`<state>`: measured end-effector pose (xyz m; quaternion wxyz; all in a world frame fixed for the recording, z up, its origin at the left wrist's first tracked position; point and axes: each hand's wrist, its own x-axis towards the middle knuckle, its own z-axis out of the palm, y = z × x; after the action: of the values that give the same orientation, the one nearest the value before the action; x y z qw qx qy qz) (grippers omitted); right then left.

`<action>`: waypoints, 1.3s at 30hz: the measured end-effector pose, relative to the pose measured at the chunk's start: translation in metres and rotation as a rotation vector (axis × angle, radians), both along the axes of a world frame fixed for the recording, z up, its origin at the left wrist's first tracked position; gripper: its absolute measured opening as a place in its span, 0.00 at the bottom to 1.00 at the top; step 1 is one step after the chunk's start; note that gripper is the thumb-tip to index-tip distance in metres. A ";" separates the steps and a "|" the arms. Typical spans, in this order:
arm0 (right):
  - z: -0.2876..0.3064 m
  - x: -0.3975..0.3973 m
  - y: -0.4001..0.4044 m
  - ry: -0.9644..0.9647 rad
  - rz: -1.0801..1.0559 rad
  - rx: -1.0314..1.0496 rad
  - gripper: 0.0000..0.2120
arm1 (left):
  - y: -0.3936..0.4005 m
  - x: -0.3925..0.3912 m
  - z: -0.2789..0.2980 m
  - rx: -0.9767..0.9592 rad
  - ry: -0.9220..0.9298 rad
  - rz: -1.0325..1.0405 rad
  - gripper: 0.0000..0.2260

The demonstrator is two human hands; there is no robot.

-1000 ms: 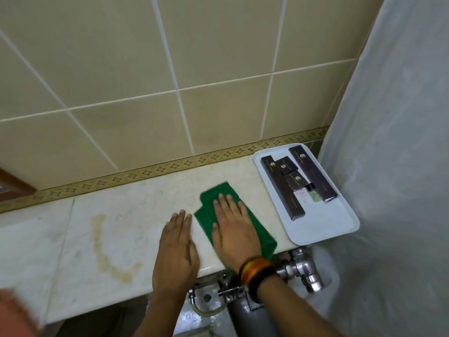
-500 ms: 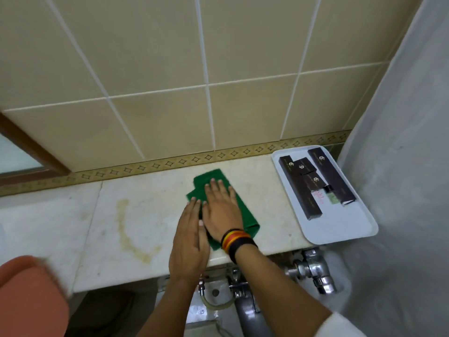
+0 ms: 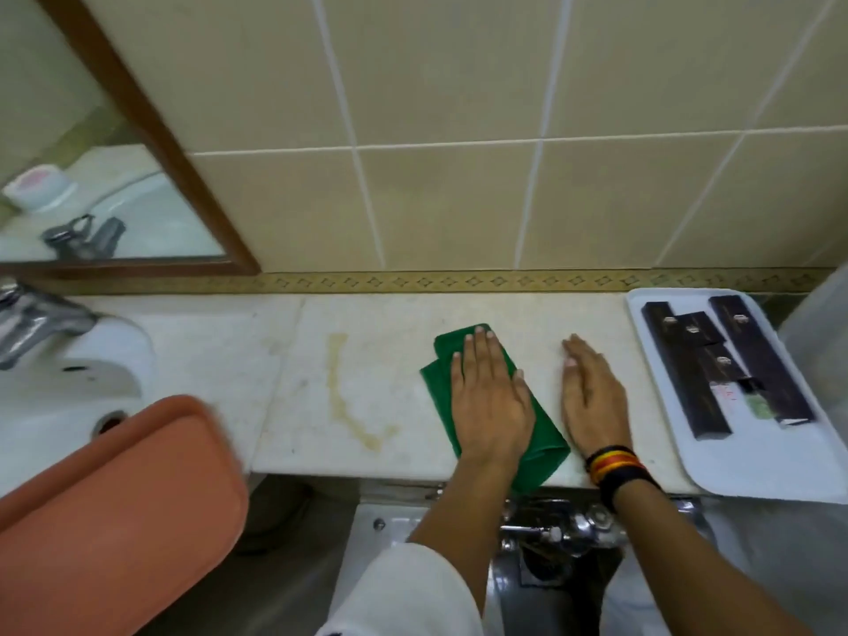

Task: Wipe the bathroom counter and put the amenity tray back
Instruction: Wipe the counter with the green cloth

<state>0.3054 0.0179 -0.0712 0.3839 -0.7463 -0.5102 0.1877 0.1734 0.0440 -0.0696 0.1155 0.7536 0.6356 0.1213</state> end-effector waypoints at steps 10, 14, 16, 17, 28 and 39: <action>-0.003 -0.004 0.005 -0.073 0.049 0.000 0.24 | 0.093 -0.224 -0.002 -0.011 0.143 0.276 0.31; -0.008 -0.002 0.008 -0.120 0.055 -0.010 0.23 | 0.104 -0.218 0.000 -0.002 0.200 0.288 0.31; -0.010 -0.002 0.009 -0.138 0.060 -0.023 0.23 | 0.065 -0.191 0.000 0.006 0.176 0.223 0.30; -0.010 -0.002 0.009 -0.140 0.060 -0.028 0.24 | 0.041 -0.174 0.001 0.005 0.148 0.167 0.30; 0.034 -0.022 -0.096 0.166 -0.090 0.046 0.15 | 0.066 -0.228 0.002 0.054 0.062 0.177 0.29; 0.020 0.090 -0.149 0.748 -0.855 0.035 0.24 | 0.057 -0.123 0.061 0.151 -0.034 -0.048 0.24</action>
<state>0.3949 -0.1315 -0.0512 0.5926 -0.7628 0.0050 0.2587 0.0505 0.1010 -0.0087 0.0719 0.7730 0.6044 0.1789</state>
